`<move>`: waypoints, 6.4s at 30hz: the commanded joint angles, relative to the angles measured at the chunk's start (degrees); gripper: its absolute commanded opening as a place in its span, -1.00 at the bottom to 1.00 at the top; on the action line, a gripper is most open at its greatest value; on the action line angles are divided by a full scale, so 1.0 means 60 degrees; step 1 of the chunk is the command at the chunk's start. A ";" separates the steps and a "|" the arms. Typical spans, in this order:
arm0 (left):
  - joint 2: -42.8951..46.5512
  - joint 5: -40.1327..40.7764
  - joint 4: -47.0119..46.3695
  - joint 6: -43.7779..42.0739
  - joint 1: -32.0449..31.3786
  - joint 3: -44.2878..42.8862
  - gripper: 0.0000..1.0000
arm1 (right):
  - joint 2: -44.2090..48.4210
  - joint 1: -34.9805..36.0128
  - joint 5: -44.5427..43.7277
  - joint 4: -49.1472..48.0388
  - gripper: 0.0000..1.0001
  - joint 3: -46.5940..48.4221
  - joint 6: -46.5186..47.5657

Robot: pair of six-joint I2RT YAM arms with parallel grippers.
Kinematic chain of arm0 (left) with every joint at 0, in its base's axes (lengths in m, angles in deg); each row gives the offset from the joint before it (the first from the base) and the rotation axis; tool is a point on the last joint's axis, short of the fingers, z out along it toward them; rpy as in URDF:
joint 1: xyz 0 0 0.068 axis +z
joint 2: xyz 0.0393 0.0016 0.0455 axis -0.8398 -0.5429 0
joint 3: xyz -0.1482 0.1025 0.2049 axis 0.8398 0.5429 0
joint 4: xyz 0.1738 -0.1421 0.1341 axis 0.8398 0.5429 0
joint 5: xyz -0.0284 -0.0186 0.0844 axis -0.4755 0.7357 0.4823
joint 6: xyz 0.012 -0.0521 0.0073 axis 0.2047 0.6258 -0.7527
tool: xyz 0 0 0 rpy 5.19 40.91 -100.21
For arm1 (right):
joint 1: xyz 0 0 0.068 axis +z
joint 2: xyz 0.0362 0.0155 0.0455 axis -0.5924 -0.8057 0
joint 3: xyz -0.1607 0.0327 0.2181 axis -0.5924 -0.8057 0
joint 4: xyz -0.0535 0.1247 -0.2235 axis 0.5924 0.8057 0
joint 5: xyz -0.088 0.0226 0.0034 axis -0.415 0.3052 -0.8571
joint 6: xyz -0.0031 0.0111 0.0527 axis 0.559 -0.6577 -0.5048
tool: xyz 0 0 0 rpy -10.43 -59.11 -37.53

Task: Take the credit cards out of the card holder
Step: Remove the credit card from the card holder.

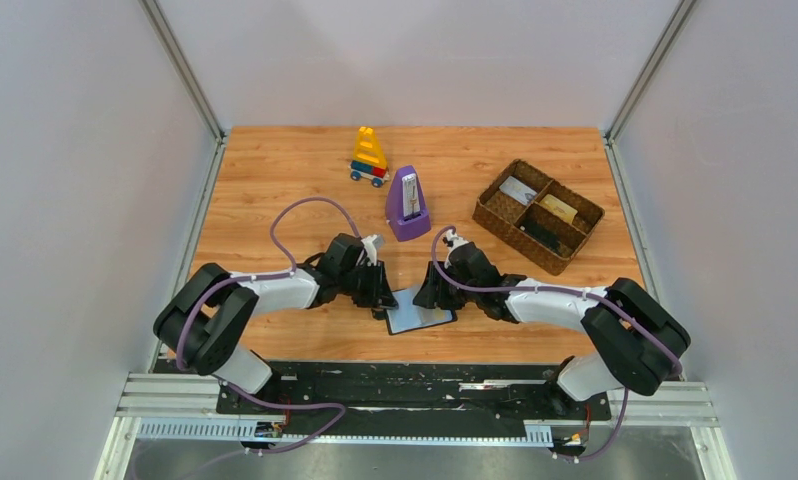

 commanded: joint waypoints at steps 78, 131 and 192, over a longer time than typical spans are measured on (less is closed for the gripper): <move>0.0429 0.0235 0.0318 -0.0219 -0.0022 0.0154 -1.00 | -0.0106 -0.0369 0.0948 -0.0368 0.03 -0.0094 0.0157; 0.0515 0.1176 0.0756 -0.0189 -0.0020 0.0435 -0.54 | -0.0201 -0.0736 0.0682 0.0030 0.02 0.0411 0.0681; 0.0849 0.0476 -0.0719 0.1298 -0.0232 -0.0306 -0.30 | 0.0144 -0.2396 0.1925 0.1210 -0.28 0.0854 0.2151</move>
